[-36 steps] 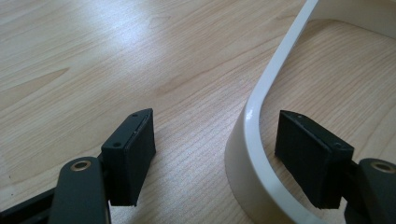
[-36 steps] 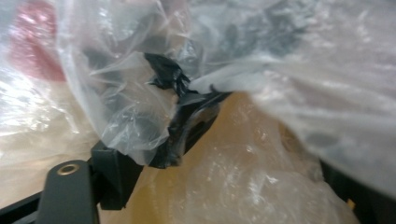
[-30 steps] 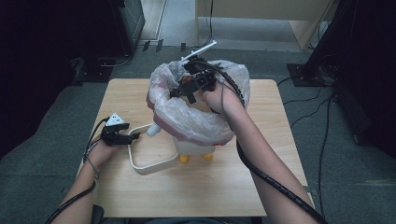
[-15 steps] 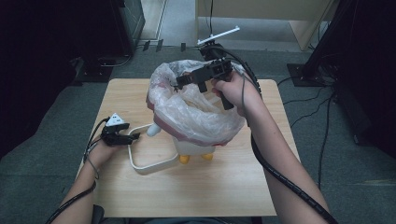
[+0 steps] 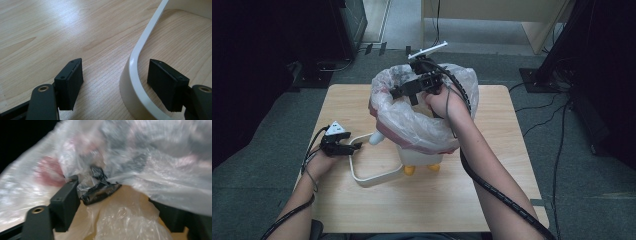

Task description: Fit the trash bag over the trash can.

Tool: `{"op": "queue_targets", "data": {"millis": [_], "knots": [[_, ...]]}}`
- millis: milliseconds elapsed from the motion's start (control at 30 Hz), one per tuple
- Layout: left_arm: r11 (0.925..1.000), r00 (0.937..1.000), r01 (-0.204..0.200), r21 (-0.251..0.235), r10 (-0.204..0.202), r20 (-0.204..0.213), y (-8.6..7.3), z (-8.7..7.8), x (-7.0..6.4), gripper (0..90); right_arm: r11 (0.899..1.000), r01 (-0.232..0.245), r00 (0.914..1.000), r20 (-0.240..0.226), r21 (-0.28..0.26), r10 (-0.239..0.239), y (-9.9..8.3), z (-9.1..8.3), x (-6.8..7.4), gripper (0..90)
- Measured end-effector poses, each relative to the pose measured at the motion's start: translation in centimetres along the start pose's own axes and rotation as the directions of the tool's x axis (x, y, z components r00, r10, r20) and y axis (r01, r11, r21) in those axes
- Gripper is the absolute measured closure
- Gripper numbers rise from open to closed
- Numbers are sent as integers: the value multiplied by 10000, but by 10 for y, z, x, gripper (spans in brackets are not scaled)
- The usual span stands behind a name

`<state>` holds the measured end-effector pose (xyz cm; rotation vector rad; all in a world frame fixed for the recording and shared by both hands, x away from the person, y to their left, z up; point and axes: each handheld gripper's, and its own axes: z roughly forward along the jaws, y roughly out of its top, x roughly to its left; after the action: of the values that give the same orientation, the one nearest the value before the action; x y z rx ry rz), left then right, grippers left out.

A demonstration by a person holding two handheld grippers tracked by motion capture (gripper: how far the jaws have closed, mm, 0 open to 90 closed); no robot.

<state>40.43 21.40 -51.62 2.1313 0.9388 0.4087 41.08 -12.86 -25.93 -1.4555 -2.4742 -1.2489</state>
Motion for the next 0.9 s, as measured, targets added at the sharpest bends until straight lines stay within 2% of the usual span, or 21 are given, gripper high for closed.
{"op": "queue_targets", "data": {"millis": [33,100,133,233,300,433,600,667,767,900], "knots": [[10000,10000,8,-5,-8,5,0,0,0,289,9999,42,9999,141,138,-44,-2,3,1,304],[10000,10000,6,-3,-6,8,0,0,0,289,9982,499,9976,454,327,-514,-6,9,3,301],[10000,10000,0,-4,0,5,0,0,0,290,9964,759,9957,512,384,-778,-8,11,3,294],[10000,10000,-13,-3,13,2,0,0,0,289,9923,1164,9910,620,425,-1189,-12,15,5,281],[10000,10000,-8,-8,8,9,0,0,0,289,9919,1197,9907,595,419,-1221,-13,14,4,273],[10000,10000,-32,6,32,14,0,0,0,289,9944,1024,9939,380,272,-1033,-11,5,4,247],[10000,10000,-54,8,54,-9,0,0,0,289,9948,945,9955,80,-379,-942,-3,-26,7,241],[10000,10000,-67,11,67,-7,0,0,-1,289,9930,1041,9946,107,-567,-1036,0,-38,8,239],[10000,10000,-71,12,71,-11,0,0,-1,290,9936,954,9943,-418,-612,-980,-1,-49,12,236],[10000,10000,-71,8,71,-13,0,0,-1,289,9916,1252,9860,-1069,-313,-1279,-7,-45,21,235]]}}
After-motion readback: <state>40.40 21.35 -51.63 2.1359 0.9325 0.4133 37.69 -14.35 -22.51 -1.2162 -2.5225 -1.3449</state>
